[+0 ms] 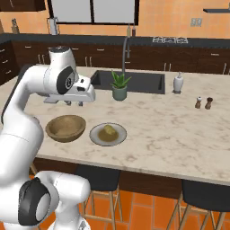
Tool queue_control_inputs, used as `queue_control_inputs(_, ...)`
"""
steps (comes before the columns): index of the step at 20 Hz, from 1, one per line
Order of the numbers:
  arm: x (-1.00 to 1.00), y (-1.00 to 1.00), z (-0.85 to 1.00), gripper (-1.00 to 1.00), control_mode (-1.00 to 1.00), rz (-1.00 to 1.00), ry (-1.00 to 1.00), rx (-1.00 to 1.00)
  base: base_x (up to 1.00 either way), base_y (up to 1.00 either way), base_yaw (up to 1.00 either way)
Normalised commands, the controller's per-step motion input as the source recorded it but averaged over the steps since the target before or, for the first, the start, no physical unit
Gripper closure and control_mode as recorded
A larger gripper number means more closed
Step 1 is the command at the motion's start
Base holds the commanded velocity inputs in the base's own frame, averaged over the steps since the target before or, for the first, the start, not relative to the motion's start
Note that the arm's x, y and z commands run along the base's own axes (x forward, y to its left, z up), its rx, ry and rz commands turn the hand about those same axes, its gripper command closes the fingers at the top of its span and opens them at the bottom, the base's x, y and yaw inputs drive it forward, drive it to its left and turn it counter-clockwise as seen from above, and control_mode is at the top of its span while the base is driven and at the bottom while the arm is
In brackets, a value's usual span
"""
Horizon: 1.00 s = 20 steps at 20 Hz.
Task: Pick the chicken drumstick and potato from their plates and place them in the bowl. Then put the bowl in the fridge.
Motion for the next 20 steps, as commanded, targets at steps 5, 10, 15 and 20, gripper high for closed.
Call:
queue_control_inputs(5,0.36,-0.12,-0.51,-1.0,-1.0,0.01,0.0,0.0,0.0,0.0,0.0)
queue_control_inputs(10,0.95,-0.5,-0.47,-1.0,-1.0,0.16,0.11,0.05,0.0,0.0,0.0)
queue_control_inputs(15,0.71,-0.14,-0.52,-1.0,-1.0,0.13,0.14,0.0,0.0,0.0,0.0)
queue_control_inputs(20,0.59,-0.01,-0.63,-1.0,-1.0,0.06,0.15,0.0,0.0,0.0,0.0)
